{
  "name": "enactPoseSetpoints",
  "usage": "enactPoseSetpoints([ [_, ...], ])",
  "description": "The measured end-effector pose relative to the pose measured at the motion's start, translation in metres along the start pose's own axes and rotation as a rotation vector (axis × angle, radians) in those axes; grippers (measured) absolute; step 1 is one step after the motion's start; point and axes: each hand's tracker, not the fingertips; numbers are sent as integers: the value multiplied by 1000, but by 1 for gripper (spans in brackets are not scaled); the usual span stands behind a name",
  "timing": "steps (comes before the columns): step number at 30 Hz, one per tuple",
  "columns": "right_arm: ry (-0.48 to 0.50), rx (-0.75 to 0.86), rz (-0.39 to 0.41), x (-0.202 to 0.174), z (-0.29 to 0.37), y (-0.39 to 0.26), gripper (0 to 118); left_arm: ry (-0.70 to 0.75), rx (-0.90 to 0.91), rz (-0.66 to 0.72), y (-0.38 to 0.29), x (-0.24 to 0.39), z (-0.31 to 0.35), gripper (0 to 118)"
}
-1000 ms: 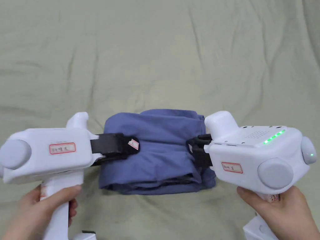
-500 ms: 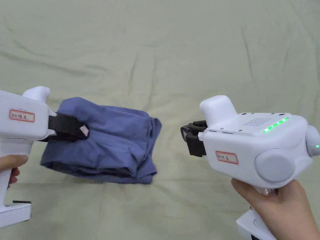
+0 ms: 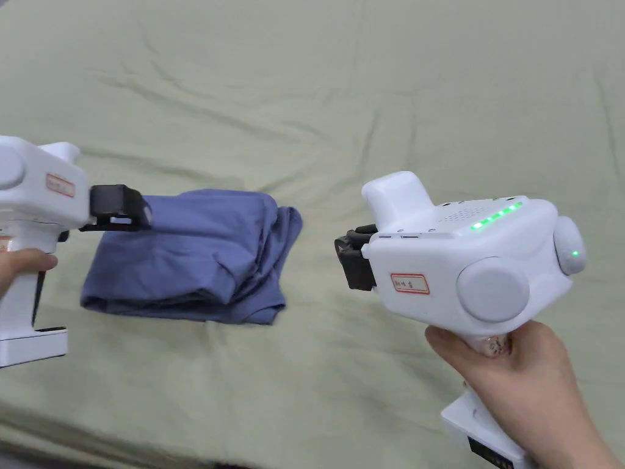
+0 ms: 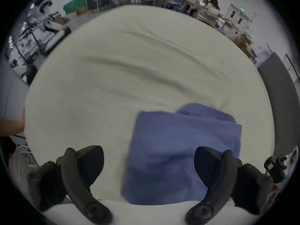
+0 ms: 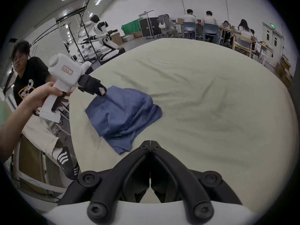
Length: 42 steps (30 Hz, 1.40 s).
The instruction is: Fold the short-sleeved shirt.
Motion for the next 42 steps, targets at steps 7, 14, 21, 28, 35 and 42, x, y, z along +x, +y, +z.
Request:
enactPoseSetpoints([
  [7, -60, 33, -20, 31, 40, -9, 2, -158, 150, -55, -17, 16, 96, 8],
  [14, -218, 142, -66, 79, 136, -29, 2, -110, 426, -178, -44, 139, 166, 0],
  [21, -468, 265, -121, 131, 269, -67, 2, -184, 645, -289, -88, 297, 219, 0],
  [28, -689, 376, -219, 172, 369, -110, 2, -256, 676, -306, -109, 365, 240, 0],
  [35, -765, 570, -208, 164, 403, -117, 113, -216, 807, -259, -125, 362, 274, 81],
  [42, -788, 601, -180, 156, 399, -119, 118, -171, 928, -319, -141, 364, 293, 118],
])
